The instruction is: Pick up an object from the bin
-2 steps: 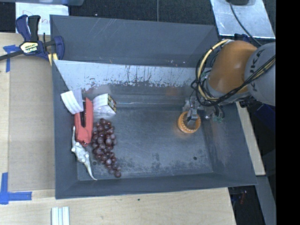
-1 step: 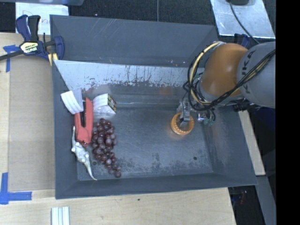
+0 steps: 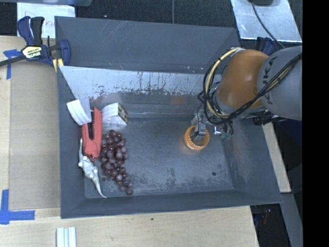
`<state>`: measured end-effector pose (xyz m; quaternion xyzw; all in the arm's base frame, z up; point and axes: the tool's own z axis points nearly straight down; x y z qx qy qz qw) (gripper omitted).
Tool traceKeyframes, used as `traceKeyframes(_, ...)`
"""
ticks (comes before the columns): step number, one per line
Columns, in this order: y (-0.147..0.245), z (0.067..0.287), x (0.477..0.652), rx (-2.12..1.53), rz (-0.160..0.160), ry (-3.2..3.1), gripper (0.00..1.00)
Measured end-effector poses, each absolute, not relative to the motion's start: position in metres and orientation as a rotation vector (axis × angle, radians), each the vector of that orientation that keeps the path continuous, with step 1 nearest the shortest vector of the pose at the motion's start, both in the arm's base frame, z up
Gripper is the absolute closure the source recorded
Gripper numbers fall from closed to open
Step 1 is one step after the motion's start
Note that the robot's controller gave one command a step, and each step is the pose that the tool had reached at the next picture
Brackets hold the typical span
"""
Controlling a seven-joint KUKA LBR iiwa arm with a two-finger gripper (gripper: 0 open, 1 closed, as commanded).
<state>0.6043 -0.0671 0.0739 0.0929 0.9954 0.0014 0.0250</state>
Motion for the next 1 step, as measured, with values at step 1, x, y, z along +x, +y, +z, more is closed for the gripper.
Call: traceKeyframes(1, -0.0785, 0.1277, 0.6218, 0.095, -0.002, 3.087, 1.00)
